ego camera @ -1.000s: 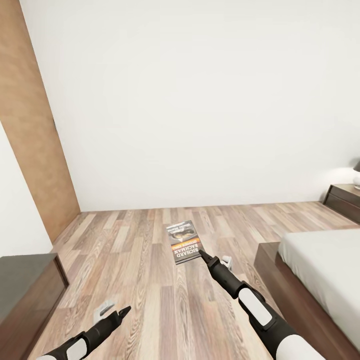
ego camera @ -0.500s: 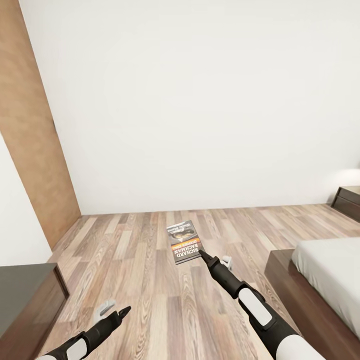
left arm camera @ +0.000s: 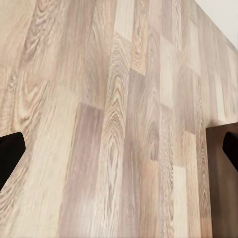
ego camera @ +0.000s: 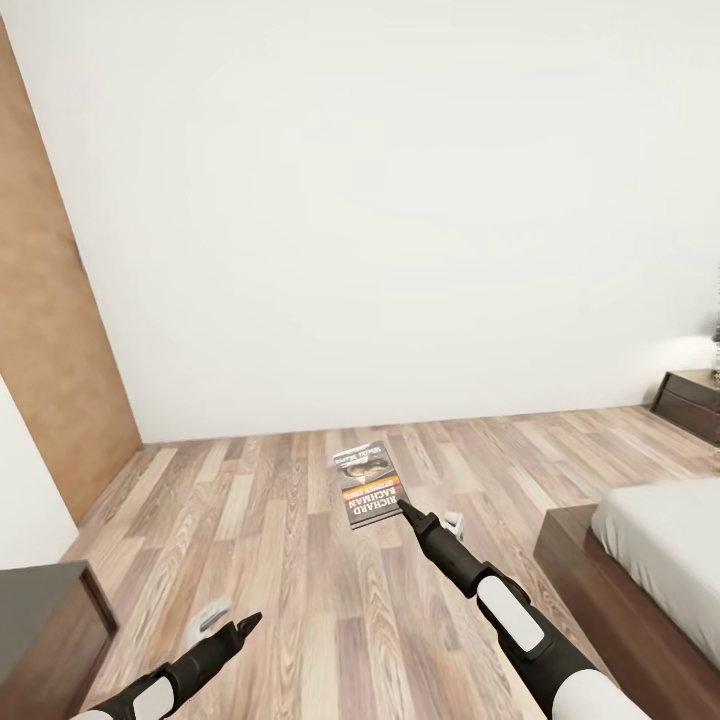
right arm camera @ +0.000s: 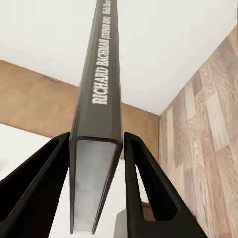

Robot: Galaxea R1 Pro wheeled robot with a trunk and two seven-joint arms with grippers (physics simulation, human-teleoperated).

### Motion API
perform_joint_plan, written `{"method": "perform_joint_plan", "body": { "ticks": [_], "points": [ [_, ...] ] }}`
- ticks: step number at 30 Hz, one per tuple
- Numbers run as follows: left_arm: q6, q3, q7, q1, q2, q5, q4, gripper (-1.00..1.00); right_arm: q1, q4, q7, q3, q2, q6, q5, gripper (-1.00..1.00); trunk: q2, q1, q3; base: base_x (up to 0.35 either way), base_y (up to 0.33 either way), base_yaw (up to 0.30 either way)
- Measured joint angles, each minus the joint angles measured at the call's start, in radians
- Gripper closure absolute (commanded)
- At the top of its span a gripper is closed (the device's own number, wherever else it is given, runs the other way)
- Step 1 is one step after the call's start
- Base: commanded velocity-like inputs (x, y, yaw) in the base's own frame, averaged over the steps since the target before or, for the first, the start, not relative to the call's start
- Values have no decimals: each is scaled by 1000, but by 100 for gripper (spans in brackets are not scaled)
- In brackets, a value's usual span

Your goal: In the bedroom, move the book from the bed onto either nightstand, and place the two sandals side by side next to the bed.

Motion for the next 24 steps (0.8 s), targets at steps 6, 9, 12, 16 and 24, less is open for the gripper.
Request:
{"method": "perform_joint_plan", "body": {
  "ticks": [6, 9, 12, 16, 24],
  "points": [
    [0, 0, 0, 0, 0, 0, 0, -100, 0, 0, 0, 0, 0, 0, 0, 100, 0, 0, 0, 221, 147, -131],
    [0, 0, 0, 0, 0, 0, 0, -100, 0, 0, 0, 0, 0, 0, 0, 100, 0, 0, 0, 221, 136, -107],
    [0, 0, 0, 0, 0, 0, 0, -100, 0, 0, 0, 0, 0, 0, 0, 100, 0, 0, 0, 221, 111, -91],
    [0, 0, 0, 0, 0, 0, 0, -100, 0, 0, 0, 0, 0, 0, 0, 100, 0, 0, 0, 221, 49, -45],
    [-1, -1, 0, 0, 0, 0, 0, -100, 0, 0, 0, 0, 0, 0, 0, 100, 0, 0, 0, 219, 13, -12]
  ]
}}
